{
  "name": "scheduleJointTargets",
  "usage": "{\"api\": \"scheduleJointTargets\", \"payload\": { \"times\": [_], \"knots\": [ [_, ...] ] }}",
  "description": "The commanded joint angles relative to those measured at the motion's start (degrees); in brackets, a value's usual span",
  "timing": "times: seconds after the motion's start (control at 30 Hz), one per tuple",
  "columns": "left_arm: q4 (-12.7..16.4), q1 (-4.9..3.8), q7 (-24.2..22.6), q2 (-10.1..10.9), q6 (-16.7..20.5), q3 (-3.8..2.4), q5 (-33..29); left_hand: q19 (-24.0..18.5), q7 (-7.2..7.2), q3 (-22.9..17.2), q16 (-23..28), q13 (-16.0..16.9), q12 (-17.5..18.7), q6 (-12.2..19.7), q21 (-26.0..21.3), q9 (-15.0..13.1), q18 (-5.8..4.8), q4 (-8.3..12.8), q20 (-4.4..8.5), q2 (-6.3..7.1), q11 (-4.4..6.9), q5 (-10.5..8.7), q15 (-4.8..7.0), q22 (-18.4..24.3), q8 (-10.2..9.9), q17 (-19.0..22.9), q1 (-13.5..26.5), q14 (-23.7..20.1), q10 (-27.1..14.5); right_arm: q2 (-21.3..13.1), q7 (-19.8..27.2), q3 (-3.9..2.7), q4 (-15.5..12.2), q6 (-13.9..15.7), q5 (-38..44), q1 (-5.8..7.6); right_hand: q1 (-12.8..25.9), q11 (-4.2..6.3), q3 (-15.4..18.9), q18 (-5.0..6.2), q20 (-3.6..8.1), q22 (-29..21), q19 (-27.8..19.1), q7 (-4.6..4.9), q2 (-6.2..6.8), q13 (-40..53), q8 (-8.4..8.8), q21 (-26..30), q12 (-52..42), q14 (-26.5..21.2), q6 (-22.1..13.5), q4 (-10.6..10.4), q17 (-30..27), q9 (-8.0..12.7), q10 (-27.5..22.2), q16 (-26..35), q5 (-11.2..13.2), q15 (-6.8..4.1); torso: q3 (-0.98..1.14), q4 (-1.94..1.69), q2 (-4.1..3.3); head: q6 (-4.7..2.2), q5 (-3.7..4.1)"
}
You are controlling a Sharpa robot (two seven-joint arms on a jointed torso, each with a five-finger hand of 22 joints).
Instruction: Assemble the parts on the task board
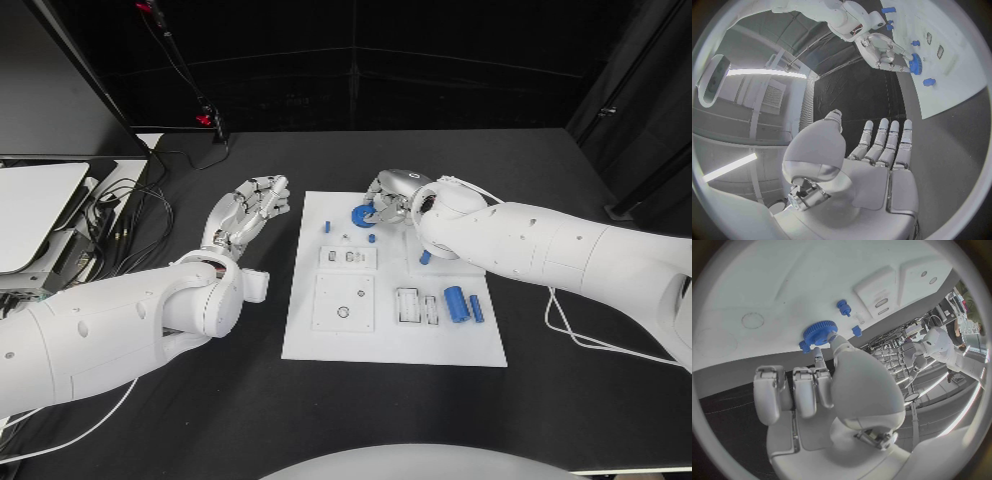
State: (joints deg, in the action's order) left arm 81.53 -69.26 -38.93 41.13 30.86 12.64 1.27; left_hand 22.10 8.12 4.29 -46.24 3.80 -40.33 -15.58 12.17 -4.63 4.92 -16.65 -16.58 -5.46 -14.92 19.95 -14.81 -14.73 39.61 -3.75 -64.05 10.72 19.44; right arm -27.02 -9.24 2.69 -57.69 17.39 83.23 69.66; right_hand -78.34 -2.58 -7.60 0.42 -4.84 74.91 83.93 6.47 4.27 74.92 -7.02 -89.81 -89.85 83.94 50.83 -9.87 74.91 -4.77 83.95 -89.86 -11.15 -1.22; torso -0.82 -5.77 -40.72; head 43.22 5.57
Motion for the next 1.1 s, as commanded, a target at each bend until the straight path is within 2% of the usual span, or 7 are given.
{"api": "scheduleJointTargets", "payload": {
  "times": [0.03, 0.2, 0.37, 0.6, 0.87, 1.1],
  "knots": [
    [0.1, -0.1, -11.1, -0.1, -0.5, -0.05, 0.3, 0.2, 8.84, 0.4, 0.0, -0.1, -0.2, -0.2, 0.4, 0.1, 0.51, 0.0, -0.05, -0.14, 0.09, 0.36, 0.02, -0.1, 0.3, 0.0, -0.5, 0.6, 0.4, 0.3, -1.2, -0.03, 0.3, -2.0, 1.4, 0.11, -0.5, -0.3, 0.1, -0.42, -0.47, 15.1, 6.1, 0.11, -0.03, 15.1, 0.29, -0.2, -0.1, 6.1, 0.1, 0.5, 15.1, 0.1, 6.0, -0.1, 0.4, 0.27, 0.01, -0.01, 0.01, 0.03, 0.0],
    [0.0, -0.1, -11.1, -0.1, -0.5, -0.05, 0.3, 0.2, 8.84, 0.4, 0.0, -0.1, -0.2, -0.2, 0.4, 0.1, 0.51, 0.0, -0.05, -0.14, 0.09, 0.36, 0.02, -0.1, 0.3, 0.0, -0.5, 0.6, 0.4, 0.7, -1.3, -0.03, 0.6, -2.0, 1.3, 0.09, -0.9, -0.2, -0.1, -0.42, -0.54, 15.1, 6.1, -0.05, -0.12, 15.1, 0.38, -0.2, -0.1, 6.1, 0.1, 0.7, 15.1, 0.1, 6.0, -0.1, 0.3, 0.27, 0.01, 0.01, 0.0, 0.04, -0.05],
    [0.0, -0.1, -11.1, -0.1, -0.6, -0.05, 0.3, 0.2, 8.84, 0.5, 0.0, -0.1, -0.2, -0.2, 0.4, 0.1, 0.5, 0.0, -0.05, -0.17, 0.09, 0.48, 0.03, -0.1, 0.3, 0.1, -0.6, 0.6, 0.4, 0.9, -1.4, -0.03, 0.5, -1.7, 1.6, 0.06, -2.5, 0.25, -1.4, -0.42, -0.44, 15.1, 6.1, -0.6, -0.99, 15.1, 0.26, -0.2, -0.1, 6.1, 1.4, 1.8, 15.1, 0.1, 6.0, -0.1, -0.2, -0.04, -0.01, 0.0, 0.0, 0.04, -0.05],
    [0.0, -0.1, -11.0, -0.1, -0.6, -0.05, 0.3, 0.2, 8.84, 0.5, 0.0, -0.1, -0.2, -0.2, 0.4, 0.1, 0.5, 0.0, -0.05, -0.17, 0.09, 0.48, 0.03, -0.1, 0.3, 0.1, -0.6, 0.6, 0.4, 0.6, -1.5, -0.03, 0.4, -1.9, 1.7, -0.07, -2.6, 0.41, -1.6, -0.42, -0.36, 15.1, 6.1, -0.76, -1.09, 15.1, 0.17, -0.2, -0.1, 6.1, 2.0, 1.9, 15.1, 0.1, 6.0, -0.1, -0.3, -0.15, 0.0, 0.03, 0.01, 0.11, -0.17],
    [0.0, -0.11, -10.8, 0.0, -0.5, -0.05, 0.3, 0.2, 8.84, 0.5, 0.0, -0.1, -0.2, -0.2, 0.4, 0.1, 0.5, 0.0, -0.05, -0.18, 0.09, 0.5, 0.03, -0.1, 0.3, 0.1, -0.6, 0.6, 0.4, 0.5, -2.2, -0.03, 0.2, -3.9, 1.8, -0.12, -2.0, 0.28, -1.4, -0.42, -0.28, 15.1, 6.1, -0.54, -0.95, 15.1, 0.31, -0.2, -0.1, 6.1, 2.3, 1.7, 15.1, 0.2, 6.0, -0.1, -0.3, -0.19, 0.02, 0.04, 0.0, 0.22, -0.2],
    [0.0, -0.11, -10.7, 0.0, -0.5, -0.05, 0.3, 0.2, 8.84, 0.5, 0.0, -0.1, -0.2, -0.2, 0.4, 0.1, 0.5, 0.0, -0.05, -0.22, 0.09, 0.6, 0.03, -0.1, 0.3, 0.1, -0.6, 0.6, 0.4, 0.6, -2.7, -0.04, 0.2, -4.9, 1.8, -0.12, -1.0, -0.03, -1.1, -0.42, -0.37, 15.1, 6.1, -0.16, -0.46, 15.1, 1.66, -0.2, -0.1, 6.1, 0.6, 1.4, 15.1, 0.7, 6.0, -0.1, 0.1, 0.01, 0.0, 0.02, 0.01, 0.29, -0.18]
  ]
}}
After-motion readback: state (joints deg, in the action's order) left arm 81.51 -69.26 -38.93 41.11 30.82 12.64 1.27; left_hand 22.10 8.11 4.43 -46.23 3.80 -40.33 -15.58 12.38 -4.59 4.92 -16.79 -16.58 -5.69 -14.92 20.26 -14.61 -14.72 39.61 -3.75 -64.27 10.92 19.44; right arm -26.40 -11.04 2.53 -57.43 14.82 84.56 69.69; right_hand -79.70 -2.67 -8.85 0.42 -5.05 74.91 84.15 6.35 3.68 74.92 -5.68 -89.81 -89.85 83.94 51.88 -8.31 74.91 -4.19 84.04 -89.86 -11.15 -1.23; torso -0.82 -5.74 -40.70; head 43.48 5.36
